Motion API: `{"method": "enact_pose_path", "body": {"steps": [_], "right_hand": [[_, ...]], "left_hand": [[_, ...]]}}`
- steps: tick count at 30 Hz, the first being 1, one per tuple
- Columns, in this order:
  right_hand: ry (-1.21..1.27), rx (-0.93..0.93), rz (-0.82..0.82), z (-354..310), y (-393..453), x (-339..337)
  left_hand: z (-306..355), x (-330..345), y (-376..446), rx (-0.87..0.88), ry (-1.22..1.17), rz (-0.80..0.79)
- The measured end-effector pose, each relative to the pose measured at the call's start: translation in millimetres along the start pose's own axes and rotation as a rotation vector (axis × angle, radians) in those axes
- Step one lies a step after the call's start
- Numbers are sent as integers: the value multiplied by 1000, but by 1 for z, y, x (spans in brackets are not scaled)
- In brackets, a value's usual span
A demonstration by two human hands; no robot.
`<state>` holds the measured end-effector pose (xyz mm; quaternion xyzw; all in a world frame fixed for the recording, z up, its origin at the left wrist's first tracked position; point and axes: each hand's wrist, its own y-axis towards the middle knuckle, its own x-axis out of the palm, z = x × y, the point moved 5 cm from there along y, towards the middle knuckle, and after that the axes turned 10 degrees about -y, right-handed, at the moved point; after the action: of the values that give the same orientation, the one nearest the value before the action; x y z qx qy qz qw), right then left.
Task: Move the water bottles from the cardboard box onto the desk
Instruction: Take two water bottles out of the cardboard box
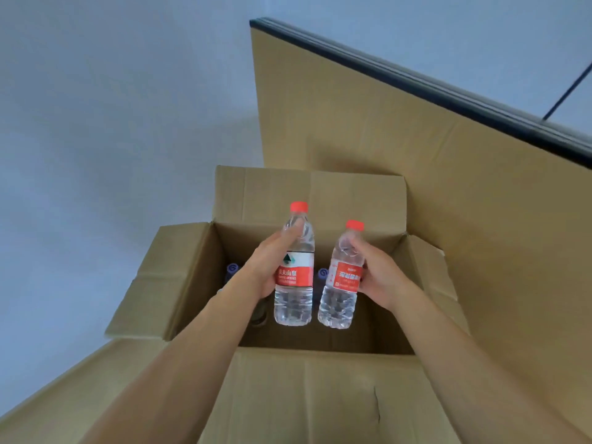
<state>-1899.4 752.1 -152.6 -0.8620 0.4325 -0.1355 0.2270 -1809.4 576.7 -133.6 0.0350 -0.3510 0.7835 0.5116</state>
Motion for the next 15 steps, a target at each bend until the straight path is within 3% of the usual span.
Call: {"method": "enact_pose_path", "body": {"steps": [5, 15], "right_hand": [[69, 53, 27, -22, -15, 31], [22, 106, 73, -42, -27, 67]], "left_hand": [[13, 2, -19, -130, -47, 58], [32, -19, -50, -44, -81, 0]]}}
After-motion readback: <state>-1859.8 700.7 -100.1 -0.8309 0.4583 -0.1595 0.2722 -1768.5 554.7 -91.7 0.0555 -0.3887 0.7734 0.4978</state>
